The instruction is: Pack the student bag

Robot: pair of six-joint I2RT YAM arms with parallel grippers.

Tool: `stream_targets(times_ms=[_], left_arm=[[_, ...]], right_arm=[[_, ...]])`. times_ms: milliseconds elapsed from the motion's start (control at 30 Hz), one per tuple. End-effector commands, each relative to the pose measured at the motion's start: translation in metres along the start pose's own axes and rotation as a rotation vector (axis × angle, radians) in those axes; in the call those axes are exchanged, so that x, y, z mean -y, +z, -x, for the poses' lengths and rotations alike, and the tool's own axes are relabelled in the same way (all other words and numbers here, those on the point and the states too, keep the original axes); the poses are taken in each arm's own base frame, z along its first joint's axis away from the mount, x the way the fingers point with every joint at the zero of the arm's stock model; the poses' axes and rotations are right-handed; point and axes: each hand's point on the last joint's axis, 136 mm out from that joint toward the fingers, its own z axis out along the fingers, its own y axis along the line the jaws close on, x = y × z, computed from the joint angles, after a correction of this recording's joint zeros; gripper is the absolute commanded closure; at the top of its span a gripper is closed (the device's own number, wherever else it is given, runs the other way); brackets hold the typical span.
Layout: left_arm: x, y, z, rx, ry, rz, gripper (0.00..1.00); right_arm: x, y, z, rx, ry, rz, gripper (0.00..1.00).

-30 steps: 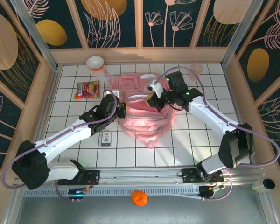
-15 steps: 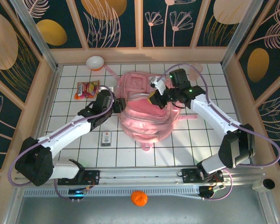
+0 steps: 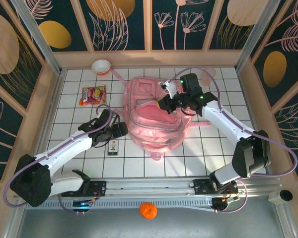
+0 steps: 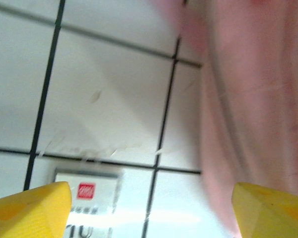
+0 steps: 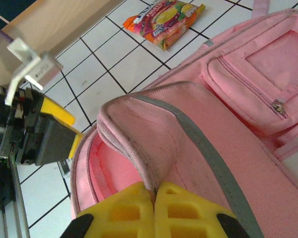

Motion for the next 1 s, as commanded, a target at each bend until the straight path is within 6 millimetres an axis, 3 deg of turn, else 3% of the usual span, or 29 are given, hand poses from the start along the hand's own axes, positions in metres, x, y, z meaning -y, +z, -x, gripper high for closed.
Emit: stream_targets(times_ms=[0, 133, 267, 500, 733, 967], left_arm=[[-0.023, 0.004, -0.029, -0.103, -0.048, 0.07, 0.16], [-0.044, 0.018, -0.049, -0.151, -0.05, 0.136, 0.14], [-0.061, 0.027, -0.054, -0.145, -0.035, 0.19, 0.11], [-0.068, 0.041, -0.061, -0.196, 0.025, 0.245, 0.15], [-0.075, 0.041, -0.058, -0.193, 0.092, 0.318, 0.31], [-0.061, 0.039, -0.057, -0.184, 0.048, 0.258, 0.52]], right_arm=[[-0.002, -0.006, 0.024, 0.101, -0.047, 0.005, 1.0], [-0.002, 0.0, 0.021, 0.095, -0.051, 0.024, 1.0], [-0.004, 0.006, 0.013, 0.071, -0.059, 0.044, 1.0], [-0.002, 0.012, 0.003, 0.037, -0.057, 0.047, 1.0], [-0.002, 0.011, 0.001, 0.034, -0.056, 0.037, 1.0], [-0.002, 0.011, 0.004, 0.043, -0.056, 0.035, 1.0]])
